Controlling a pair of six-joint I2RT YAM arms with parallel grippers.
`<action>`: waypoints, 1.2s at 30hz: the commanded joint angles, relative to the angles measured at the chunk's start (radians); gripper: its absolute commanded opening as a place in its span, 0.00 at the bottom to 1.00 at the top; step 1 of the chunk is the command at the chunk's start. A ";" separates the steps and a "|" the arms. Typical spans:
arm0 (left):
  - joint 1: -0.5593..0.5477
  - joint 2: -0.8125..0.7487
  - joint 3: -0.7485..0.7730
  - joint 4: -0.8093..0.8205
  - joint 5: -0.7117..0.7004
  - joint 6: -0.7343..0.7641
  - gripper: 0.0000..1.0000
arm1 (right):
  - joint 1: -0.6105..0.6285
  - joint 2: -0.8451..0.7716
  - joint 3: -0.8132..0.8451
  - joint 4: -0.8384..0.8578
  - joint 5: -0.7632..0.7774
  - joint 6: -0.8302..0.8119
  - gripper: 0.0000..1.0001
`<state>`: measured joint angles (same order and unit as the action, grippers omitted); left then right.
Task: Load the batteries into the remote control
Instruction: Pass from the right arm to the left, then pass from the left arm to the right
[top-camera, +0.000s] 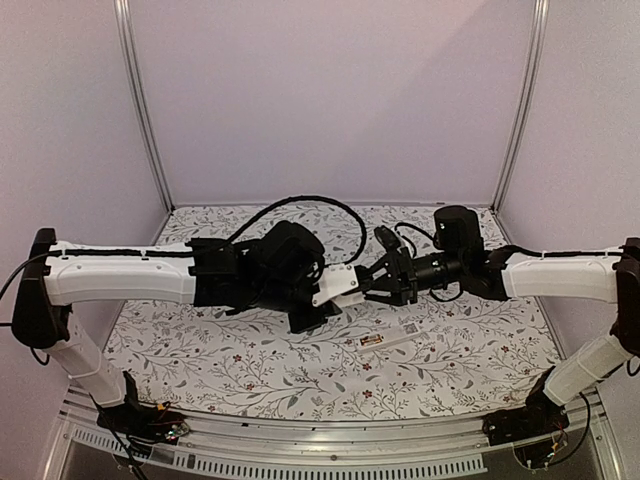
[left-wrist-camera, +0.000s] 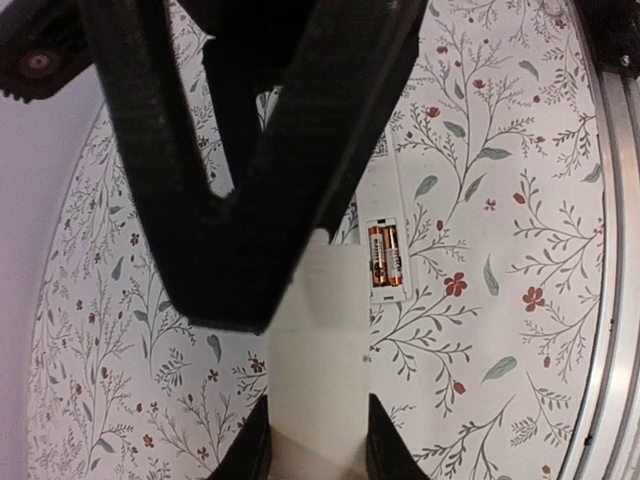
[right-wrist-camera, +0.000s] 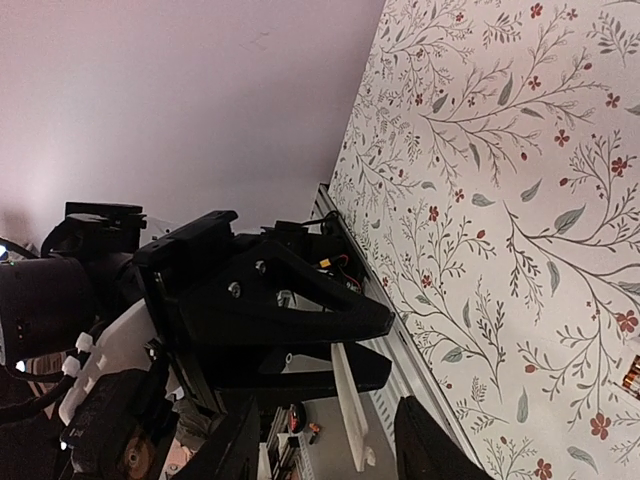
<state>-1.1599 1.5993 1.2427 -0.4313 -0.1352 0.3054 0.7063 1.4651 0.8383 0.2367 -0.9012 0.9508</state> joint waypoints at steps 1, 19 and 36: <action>-0.017 0.014 0.019 0.000 -0.028 0.019 0.07 | 0.005 0.014 -0.008 0.023 -0.019 0.012 0.42; -0.017 0.016 0.022 -0.006 -0.048 0.024 0.13 | 0.021 0.065 0.012 0.024 -0.040 0.024 0.04; 0.222 -0.300 -0.397 0.549 0.531 -0.712 0.69 | -0.032 -0.030 0.002 0.136 -0.089 -0.086 0.00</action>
<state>-1.0248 1.3285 0.9539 -0.2127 0.1112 -0.0635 0.6788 1.4891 0.8406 0.2897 -0.9588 0.9154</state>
